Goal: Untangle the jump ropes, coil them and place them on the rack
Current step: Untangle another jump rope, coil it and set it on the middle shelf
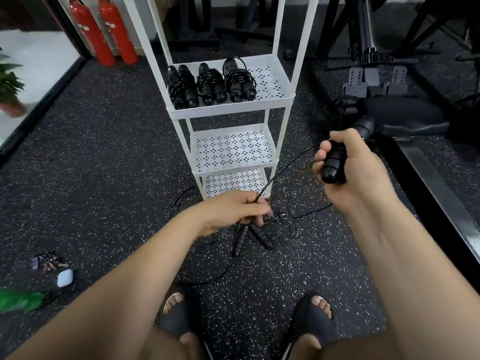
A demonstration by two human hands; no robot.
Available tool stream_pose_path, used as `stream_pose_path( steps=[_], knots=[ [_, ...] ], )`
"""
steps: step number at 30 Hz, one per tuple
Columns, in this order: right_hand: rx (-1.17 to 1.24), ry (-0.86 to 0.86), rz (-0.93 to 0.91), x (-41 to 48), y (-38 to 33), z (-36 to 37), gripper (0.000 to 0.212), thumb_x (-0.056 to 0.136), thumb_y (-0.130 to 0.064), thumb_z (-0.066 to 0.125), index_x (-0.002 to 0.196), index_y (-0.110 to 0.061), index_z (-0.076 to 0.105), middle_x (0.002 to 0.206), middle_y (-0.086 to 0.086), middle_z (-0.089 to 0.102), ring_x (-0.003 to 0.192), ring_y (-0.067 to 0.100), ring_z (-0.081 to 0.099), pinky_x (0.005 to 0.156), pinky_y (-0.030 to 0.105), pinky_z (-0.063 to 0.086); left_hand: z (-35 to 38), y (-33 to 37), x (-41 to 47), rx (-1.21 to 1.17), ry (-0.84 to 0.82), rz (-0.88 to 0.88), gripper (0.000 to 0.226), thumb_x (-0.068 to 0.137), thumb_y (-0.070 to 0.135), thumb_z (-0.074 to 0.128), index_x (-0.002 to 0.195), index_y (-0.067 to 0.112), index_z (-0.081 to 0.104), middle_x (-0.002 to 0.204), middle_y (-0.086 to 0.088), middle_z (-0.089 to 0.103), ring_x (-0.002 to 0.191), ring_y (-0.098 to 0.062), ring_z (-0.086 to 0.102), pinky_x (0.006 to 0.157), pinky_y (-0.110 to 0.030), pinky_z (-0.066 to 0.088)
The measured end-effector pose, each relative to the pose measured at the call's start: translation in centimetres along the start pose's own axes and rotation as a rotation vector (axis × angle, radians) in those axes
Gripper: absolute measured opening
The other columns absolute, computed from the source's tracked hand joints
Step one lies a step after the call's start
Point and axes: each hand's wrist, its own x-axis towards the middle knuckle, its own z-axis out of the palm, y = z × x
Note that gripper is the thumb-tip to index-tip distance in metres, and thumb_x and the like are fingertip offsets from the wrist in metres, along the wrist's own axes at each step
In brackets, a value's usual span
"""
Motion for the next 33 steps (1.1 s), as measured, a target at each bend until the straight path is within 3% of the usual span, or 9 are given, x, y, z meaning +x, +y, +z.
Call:
stream_pose_path(
  steps=[2, 5, 9, 16, 19, 23, 27, 30, 33],
  knots=[
    [0.037, 0.025, -0.010, 0.6, -0.5, -0.5, 0.012, 0.098, -0.011, 0.065, 0.092, -0.013, 0.055, 0.073, 0.001, 0.062, 0.059, 0.013, 0.056, 0.054, 0.022, 0.044, -0.6, -0.3, -0.1, 0.033, 0.029, -0.016, 0.019, 0.106, 0.033, 0.062, 0.115, 0.024, 0.076, 0.096, 0.019, 0.079, 0.100, -0.005, 0.068, 0.108, -0.038, 0.046],
    [0.080, 0.052, -0.022, 1.2, -1.0, -1.3, 0.012, 0.098, -0.012, 0.065, 0.094, -0.014, 0.054, 0.074, 0.001, 0.063, 0.060, 0.013, 0.058, 0.056, 0.022, 0.045, -1.8, -1.2, -0.1, 0.078, 0.051, -0.064, 0.017, 0.108, 0.030, 0.060, 0.113, 0.029, 0.076, 0.107, 0.014, 0.080, 0.116, -0.011, 0.069, 0.118, -0.046, 0.041],
    [0.124, 0.062, -0.007, 1.6, -0.9, -1.8, 0.014, 0.098, -0.015, 0.070, 0.096, -0.013, 0.056, 0.074, 0.000, 0.064, 0.061, 0.012, 0.059, 0.057, 0.022, 0.046, -2.9, -1.8, -0.6, 0.126, 0.117, -0.085, 0.020, 0.110, 0.033, 0.057, 0.115, 0.029, 0.076, 0.104, 0.013, 0.081, 0.113, -0.018, 0.073, 0.112, -0.048, 0.051],
    [0.008, 0.001, 0.011, 0.9, 0.8, -0.9, 0.026, 0.084, -0.017, 0.091, 0.091, -0.019, 0.066, 0.073, -0.004, 0.062, 0.060, 0.009, 0.056, 0.059, 0.023, 0.047, -3.0, 0.5, -1.5, -0.003, 0.277, 0.113, 0.024, 0.113, 0.032, 0.049, 0.118, 0.030, 0.073, 0.101, 0.008, 0.081, 0.102, -0.011, 0.076, 0.103, -0.044, 0.058],
    [-0.090, -0.068, 0.052, 0.3, 1.9, -0.4, 0.039, 0.076, -0.015, 0.093, 0.102, -0.015, 0.064, 0.072, -0.003, 0.064, 0.060, 0.011, 0.057, 0.056, 0.025, 0.049, -2.8, 2.2, -2.3, -0.090, 0.312, 0.221, 0.027, 0.115, 0.030, 0.047, 0.118, 0.024, 0.073, 0.100, 0.002, 0.081, 0.096, -0.016, 0.078, 0.088, -0.043, 0.058],
    [-0.358, -0.198, 0.078, -0.8, 3.9, 0.4, 0.050, 0.068, -0.011, 0.097, 0.106, -0.011, 0.064, 0.080, 0.003, 0.067, 0.061, 0.014, 0.057, 0.059, 0.030, 0.049, -2.5, 4.5, -3.0, -0.180, 0.334, 0.327, 0.028, 0.116, 0.027, 0.046, 0.116, 0.016, 0.072, 0.098, -0.007, 0.080, 0.085, -0.022, 0.078, 0.065, -0.030, 0.045],
    [-0.376, -0.265, 0.099, -1.4, 4.8, 0.8, 0.033, 0.083, -0.008, 0.088, 0.106, -0.009, 0.065, 0.076, 0.003, 0.063, 0.060, 0.014, 0.054, 0.056, 0.027, 0.048, -2.2, 5.7, -3.2, -0.174, 0.378, 0.382, 0.028, 0.115, 0.024, 0.048, 0.113, 0.013, 0.073, 0.091, -0.013, 0.079, 0.075, -0.018, 0.075, 0.062, -0.030, 0.043],
    [-0.282, -0.325, 0.158, -1.7, 5.1, 1.0, 0.026, 0.088, -0.007, 0.083, 0.108, -0.006, 0.065, 0.072, 0.002, 0.060, 0.061, 0.012, 0.050, 0.055, 0.024, 0.046, -2.2, 6.0, -3.2, -0.185, 0.420, 0.396, 0.027, 0.114, 0.024, 0.049, 0.113, 0.012, 0.073, 0.088, -0.008, 0.079, 0.073, -0.015, 0.071, 0.061, -0.028, 0.043],
    [-0.352, -0.372, 0.161, -2.3, 5.6, 1.1, 0.021, 0.088, -0.002, 0.082, 0.102, -0.007, 0.067, 0.071, 0.003, 0.060, 0.060, 0.013, 0.051, 0.057, 0.025, 0.045, -2.4, 6.4, -3.2, -0.228, 0.461, 0.422, 0.029, 0.114, 0.026, 0.049, 0.112, 0.009, 0.072, 0.091, -0.003, 0.081, 0.075, -0.011, 0.067, 0.062, -0.025, 0.044]
  ],
)
